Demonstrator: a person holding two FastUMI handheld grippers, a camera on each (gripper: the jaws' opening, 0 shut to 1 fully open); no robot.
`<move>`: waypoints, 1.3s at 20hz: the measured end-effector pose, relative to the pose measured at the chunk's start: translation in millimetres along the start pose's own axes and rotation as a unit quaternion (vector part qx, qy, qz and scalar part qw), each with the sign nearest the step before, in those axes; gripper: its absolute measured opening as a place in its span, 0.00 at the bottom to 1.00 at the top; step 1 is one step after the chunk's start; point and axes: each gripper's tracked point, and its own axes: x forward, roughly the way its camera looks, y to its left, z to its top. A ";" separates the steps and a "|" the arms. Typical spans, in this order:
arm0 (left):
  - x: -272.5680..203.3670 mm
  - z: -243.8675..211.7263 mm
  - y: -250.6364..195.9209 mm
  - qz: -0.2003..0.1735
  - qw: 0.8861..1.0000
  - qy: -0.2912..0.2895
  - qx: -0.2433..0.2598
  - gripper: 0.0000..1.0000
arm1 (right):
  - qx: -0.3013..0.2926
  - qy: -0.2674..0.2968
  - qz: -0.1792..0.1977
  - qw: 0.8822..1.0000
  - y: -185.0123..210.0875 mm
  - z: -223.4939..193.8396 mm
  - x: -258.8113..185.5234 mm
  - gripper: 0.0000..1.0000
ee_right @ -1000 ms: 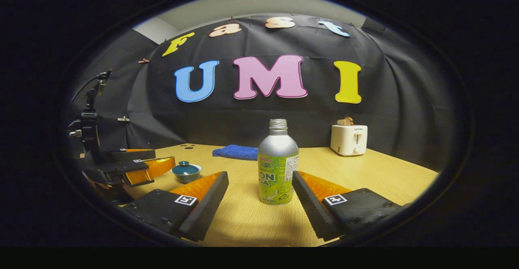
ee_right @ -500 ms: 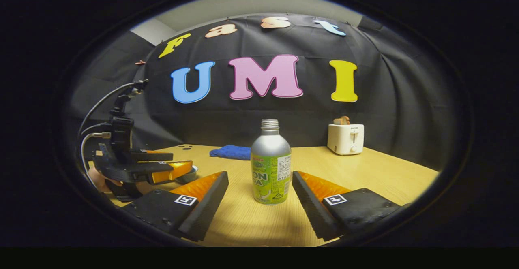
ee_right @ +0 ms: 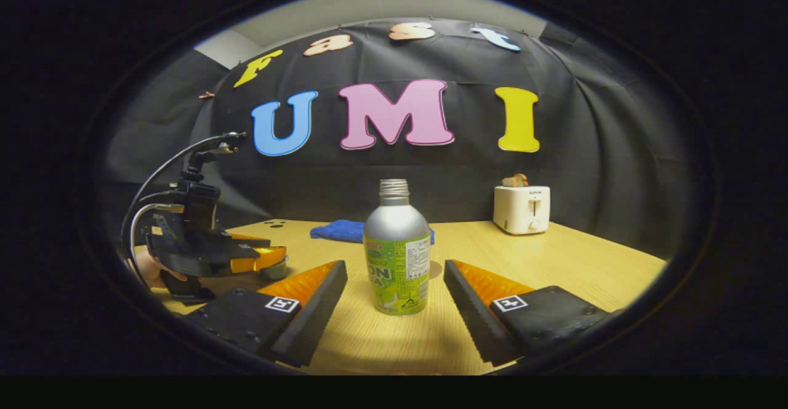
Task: Open the teacup lid with one hand, grasp the water bottle and pour water into the teacup with the other hand; after pouring, place the water bottle on the coaster and then close the teacup lid.
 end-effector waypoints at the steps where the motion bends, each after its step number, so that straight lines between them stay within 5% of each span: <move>1: -0.4 -1.0 1.7 0.004 1.000 0.001 0.001 0.45 | -0.004 -0.001 0.001 1.000 1.3 0.1 -0.2 0.98; 10: -7.0 10.8 5.2 0.017 0.999 -0.038 -0.009 0.29 | -0.006 -0.004 0.001 1.000 2.5 1.6 -1.0 0.98; 26: -83.0 46.7 33.5 0.020 0.989 -0.125 -0.078 0.28 | -0.018 -0.006 -0.005 1.000 4.2 20.6 30.4 0.98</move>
